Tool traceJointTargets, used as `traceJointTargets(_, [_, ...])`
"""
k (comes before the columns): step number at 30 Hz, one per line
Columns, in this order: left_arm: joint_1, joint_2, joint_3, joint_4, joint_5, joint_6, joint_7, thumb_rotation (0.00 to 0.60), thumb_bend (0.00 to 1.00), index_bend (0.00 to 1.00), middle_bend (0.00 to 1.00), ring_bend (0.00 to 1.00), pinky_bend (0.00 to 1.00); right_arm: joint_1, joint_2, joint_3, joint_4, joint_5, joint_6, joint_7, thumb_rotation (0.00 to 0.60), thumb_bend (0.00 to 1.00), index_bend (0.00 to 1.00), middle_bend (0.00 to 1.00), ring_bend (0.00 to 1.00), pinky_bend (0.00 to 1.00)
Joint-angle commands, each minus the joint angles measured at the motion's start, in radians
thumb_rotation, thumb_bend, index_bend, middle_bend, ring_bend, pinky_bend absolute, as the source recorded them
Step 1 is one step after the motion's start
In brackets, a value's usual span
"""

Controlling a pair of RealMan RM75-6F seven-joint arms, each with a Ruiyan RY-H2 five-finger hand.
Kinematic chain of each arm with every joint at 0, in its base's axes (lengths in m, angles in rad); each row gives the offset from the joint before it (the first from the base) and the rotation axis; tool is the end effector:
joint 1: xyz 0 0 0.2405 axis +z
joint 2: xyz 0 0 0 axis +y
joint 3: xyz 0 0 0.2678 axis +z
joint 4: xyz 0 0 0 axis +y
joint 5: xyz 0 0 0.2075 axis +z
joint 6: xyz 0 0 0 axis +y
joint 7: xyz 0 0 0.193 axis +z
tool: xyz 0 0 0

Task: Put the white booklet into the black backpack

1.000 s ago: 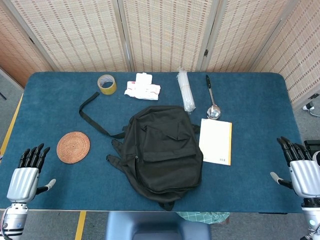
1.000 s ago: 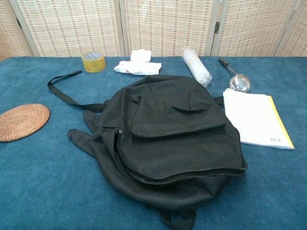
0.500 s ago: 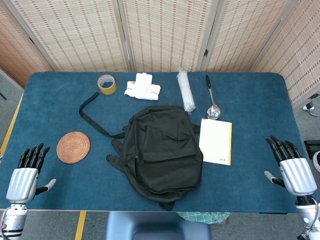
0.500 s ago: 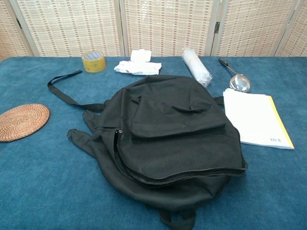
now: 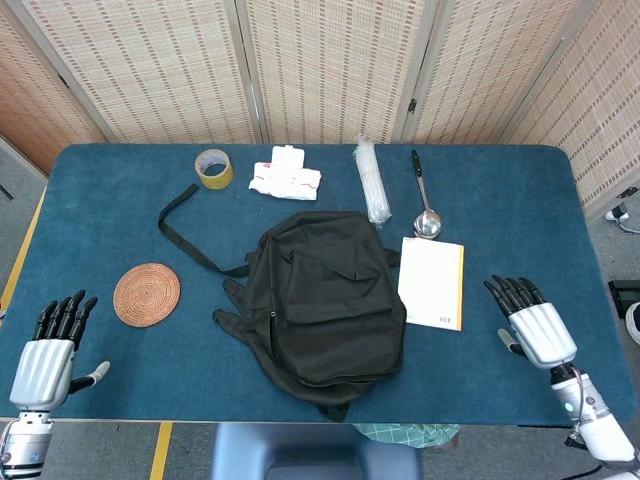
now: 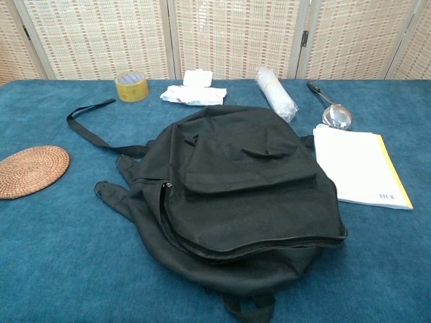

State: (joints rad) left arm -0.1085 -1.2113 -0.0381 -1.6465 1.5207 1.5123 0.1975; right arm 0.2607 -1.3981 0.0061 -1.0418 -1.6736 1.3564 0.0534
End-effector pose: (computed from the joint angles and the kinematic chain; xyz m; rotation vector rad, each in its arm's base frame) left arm -0.2950 0.2339 0.1344 -1.4345 -0.8158 -0.8911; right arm -0.3468 -0.2881 0.0853 1.7498 -0.6439 0.7807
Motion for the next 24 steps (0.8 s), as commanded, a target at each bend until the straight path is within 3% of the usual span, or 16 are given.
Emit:
traceJointTargets(1, [0.001, 0.002, 0.001, -0.005, 0.002, 0.001, 0.005, 0.6, 0.22, 0.04, 0.0, 0.01, 0.0, 0.049, -0.097, -0.017, 0.142, -0.019, -0.05, 0.063, 0.6, 0.43, 0.01, 0.11, 0.12, 0.12])
traceJointTargets(13, [0.003, 0.007, 0.002, -0.029, -0.003, -0.003, 0.027, 0.6, 0.22, 0.04, 0.0, 0.01, 0.0, 0.111, -0.259, -0.062, 0.405, -0.039, -0.115, 0.168, 0.6, 0.44, 0.01, 0.1, 0.12, 0.11])
traceJointTargets(24, [0.009, 0.01, 0.003, -0.035, -0.007, -0.001, 0.033, 0.6, 0.22, 0.04, 0.0, 0.01, 0.0, 0.139, -0.331, -0.074, 0.52, -0.029, -0.138, 0.214, 0.6, 0.44, 0.01, 0.1, 0.12, 0.1])
